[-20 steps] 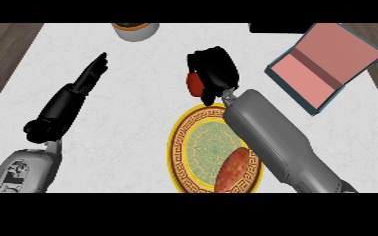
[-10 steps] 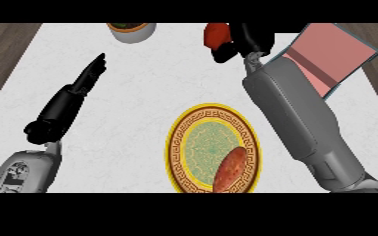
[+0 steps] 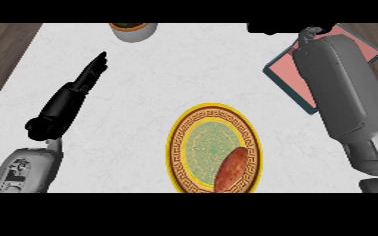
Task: Pick the bell pepper from the plate and place it in the cardboard box
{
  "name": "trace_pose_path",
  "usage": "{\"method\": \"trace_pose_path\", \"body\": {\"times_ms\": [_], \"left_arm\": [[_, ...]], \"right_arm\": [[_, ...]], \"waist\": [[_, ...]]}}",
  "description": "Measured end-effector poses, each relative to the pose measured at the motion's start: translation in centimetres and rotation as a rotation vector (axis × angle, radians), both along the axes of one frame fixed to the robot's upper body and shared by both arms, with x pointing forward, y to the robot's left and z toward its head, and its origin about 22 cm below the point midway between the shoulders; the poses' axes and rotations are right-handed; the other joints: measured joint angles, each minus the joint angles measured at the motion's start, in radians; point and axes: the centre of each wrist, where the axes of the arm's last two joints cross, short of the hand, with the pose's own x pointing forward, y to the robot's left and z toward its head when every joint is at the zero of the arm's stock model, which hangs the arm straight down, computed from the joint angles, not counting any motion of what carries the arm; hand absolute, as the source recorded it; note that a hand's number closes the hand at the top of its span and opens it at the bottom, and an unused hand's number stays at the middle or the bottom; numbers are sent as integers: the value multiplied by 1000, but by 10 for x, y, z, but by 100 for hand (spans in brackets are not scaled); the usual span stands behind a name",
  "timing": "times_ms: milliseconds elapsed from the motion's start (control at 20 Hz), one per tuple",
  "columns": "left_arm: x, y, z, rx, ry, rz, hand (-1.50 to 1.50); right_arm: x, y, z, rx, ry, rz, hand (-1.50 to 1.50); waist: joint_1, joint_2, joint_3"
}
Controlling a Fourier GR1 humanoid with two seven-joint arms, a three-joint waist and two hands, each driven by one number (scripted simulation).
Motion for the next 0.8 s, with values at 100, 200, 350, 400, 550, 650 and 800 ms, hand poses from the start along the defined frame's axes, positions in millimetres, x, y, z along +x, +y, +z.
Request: {"method": "trace_pose_path", "body": {"times_ms": [100,200,350,400,550,650,800], "left_arm": [[-4,-2,-1,4,-2,-2,0],[-6,-4,0,2,0,-4,0],[-5,-5,2,4,-13,-6,0],[-3,-5,2,4,-12,-4,0],[-1,-7,-1,2,-10,-10,0],[-1,-7,-1,3,-9,-13,0],[-1,-3,1,1,-10,-14,0]], "right_arm": [[5,-24,-1,-31,20,-31,150],[9,-43,-1,-63,67,-50,150],[12,-72,-6,-86,191,-62,150],[13,-82,-5,-85,236,-63,150],[14,-106,-12,-73,366,-56,150],[13,-121,-15,-64,425,-44,150],[8,-147,-23,-77,531,-34,150]], "waist": [[4,1,0],[6,1,0],[9,3,0],[8,4,0],[11,6,1],[14,6,0],[16,7,0]]}}
